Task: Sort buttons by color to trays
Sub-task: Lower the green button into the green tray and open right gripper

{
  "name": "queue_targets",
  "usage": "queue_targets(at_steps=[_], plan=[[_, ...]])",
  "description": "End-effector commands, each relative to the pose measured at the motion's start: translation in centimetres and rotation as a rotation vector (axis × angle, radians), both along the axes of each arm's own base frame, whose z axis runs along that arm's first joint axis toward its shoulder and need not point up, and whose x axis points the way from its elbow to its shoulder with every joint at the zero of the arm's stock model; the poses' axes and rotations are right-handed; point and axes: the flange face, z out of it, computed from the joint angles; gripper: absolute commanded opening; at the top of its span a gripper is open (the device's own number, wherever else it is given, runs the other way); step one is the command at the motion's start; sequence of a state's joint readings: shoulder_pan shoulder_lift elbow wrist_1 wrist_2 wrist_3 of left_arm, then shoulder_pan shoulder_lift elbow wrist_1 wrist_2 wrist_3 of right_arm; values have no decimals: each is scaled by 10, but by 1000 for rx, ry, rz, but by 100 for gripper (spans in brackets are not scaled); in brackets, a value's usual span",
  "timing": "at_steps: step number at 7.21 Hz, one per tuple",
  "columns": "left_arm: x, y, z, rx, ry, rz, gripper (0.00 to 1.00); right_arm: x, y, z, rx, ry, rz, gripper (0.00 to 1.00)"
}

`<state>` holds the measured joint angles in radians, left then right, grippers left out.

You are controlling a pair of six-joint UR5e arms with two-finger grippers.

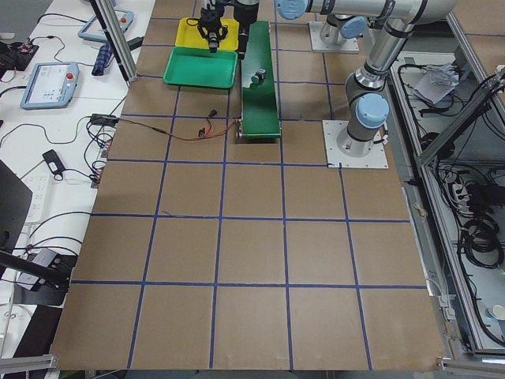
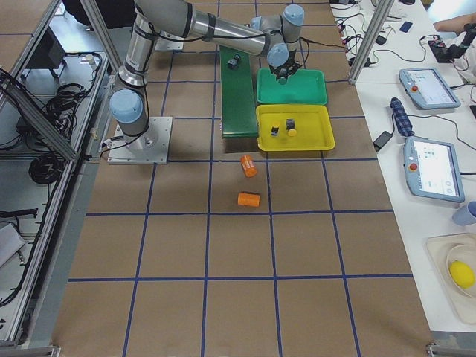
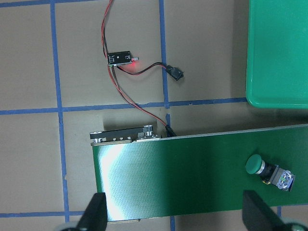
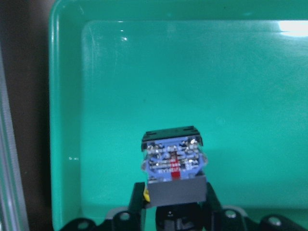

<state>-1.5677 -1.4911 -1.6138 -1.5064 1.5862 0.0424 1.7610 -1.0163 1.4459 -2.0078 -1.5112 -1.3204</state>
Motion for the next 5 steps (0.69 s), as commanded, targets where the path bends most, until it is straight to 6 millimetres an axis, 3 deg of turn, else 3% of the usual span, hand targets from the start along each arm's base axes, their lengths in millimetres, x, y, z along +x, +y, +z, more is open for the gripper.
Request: queue_targets(at_steps=[1,3,4,5], plan=[[1,0,1,-2,0,1,100,-6,-12,-25,38,5,-19,100],[1,0,0,0,0,1,100,-18,-15,-20,32,4,-38,100],[1,0,1,-2,-2,1,100,-29,-14,-1,10,5,-52,100],[1,0,1,-2,-2,1,100,-60,-2,12,61,25,-67,100]])
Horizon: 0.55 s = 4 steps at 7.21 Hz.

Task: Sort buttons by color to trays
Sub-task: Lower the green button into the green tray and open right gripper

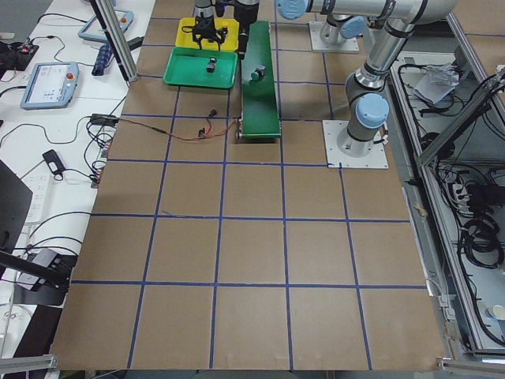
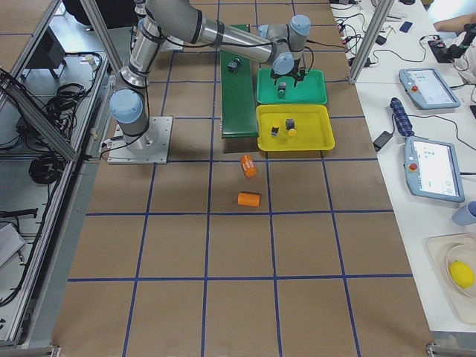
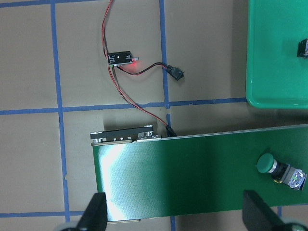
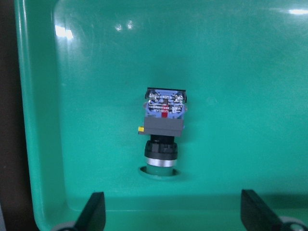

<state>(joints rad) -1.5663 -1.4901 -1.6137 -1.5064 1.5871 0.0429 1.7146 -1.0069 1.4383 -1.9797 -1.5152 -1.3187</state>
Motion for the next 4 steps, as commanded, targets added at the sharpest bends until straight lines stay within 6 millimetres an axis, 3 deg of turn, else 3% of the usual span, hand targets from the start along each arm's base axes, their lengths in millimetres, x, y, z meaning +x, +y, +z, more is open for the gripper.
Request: queue_targets(at_steps=[1,2,4], plan=[[0,1,1,-2,-2,0,100,-84,25,13,68,2,17,100],[0,1,1,-2,-2,0,100,-113,53,29,65,3,35,100],[0,1,1,-2,-4,0,100,-115,146,47,70,0,51,100]])
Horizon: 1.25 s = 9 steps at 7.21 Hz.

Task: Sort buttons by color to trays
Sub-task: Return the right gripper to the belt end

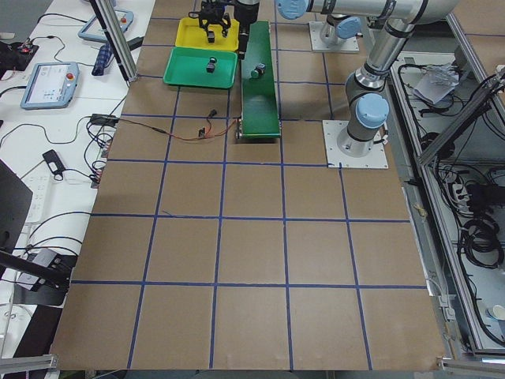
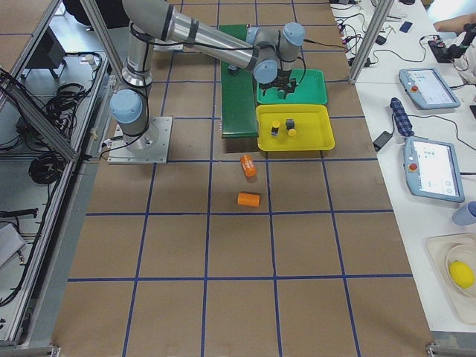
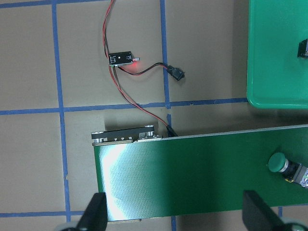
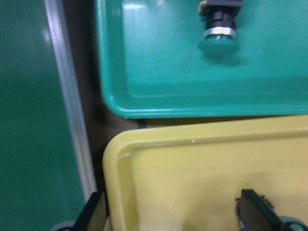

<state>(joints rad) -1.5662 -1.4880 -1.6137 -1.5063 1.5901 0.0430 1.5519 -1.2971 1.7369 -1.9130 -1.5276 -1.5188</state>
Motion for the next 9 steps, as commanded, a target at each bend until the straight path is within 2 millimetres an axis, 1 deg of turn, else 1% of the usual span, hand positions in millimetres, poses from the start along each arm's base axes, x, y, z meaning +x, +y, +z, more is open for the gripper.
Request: queue_targets(at_steps=[1,2,3,4,5,6,7,8,9], plan=[[0,0,0,0,-1,0,100,-7,81,11,-9,-10,106,100],[0,0,0,0,-1,0,100,-12,81,-3,-41,-5,91,100],[0,-1,0,0,-1,0,100,-13,87,-16,-16,-3,27,100],[5,-2,0,0,4,10,100,-13,87,-20,-14,-5,17,100],[18,-5,1,0,9,40,100,-12,87,-21,-23,-8,20,100],[24,-5,0,0,9,51,100,-12,90,-25,-18,-11,30,100],[24,-5,0,1,9,51,100,-10,91,-28,-12,-13,35,100],[24,-4,1,1,7,51,100,-10,94,-48,8,-11,35,100],[23,-4,1,1,7,50,100,-11,94,-51,-29,-5,25,100]])
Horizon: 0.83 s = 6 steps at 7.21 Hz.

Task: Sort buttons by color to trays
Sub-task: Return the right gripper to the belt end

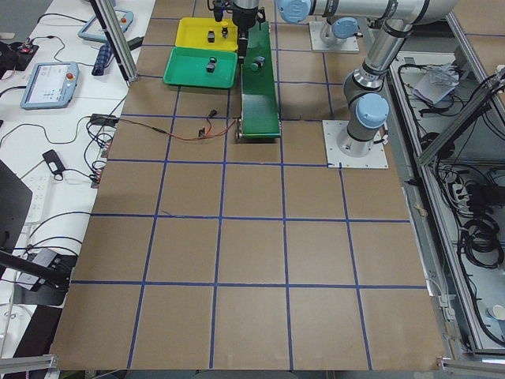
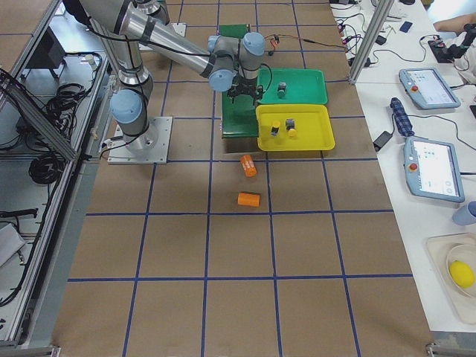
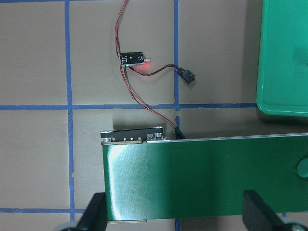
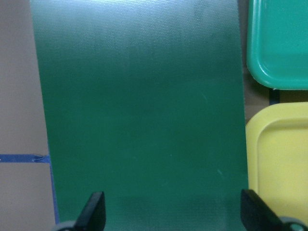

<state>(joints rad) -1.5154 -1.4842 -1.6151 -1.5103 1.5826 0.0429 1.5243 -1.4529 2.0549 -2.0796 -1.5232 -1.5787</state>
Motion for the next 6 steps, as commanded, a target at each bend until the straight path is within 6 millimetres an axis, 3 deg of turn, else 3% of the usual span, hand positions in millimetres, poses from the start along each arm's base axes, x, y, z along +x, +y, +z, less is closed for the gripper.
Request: queue_targets(at_steps=[1,3,6], plan=[[-1,-2,-4,12,0,-2,100,1,4,-7,-24,9,-14,100],[-7,-10,-8,16,52,4,100,15,9,-3,-32,9,14,100],[-6,-7,-3,38,33,5,100,15,16,-9,-18,8,13,100]])
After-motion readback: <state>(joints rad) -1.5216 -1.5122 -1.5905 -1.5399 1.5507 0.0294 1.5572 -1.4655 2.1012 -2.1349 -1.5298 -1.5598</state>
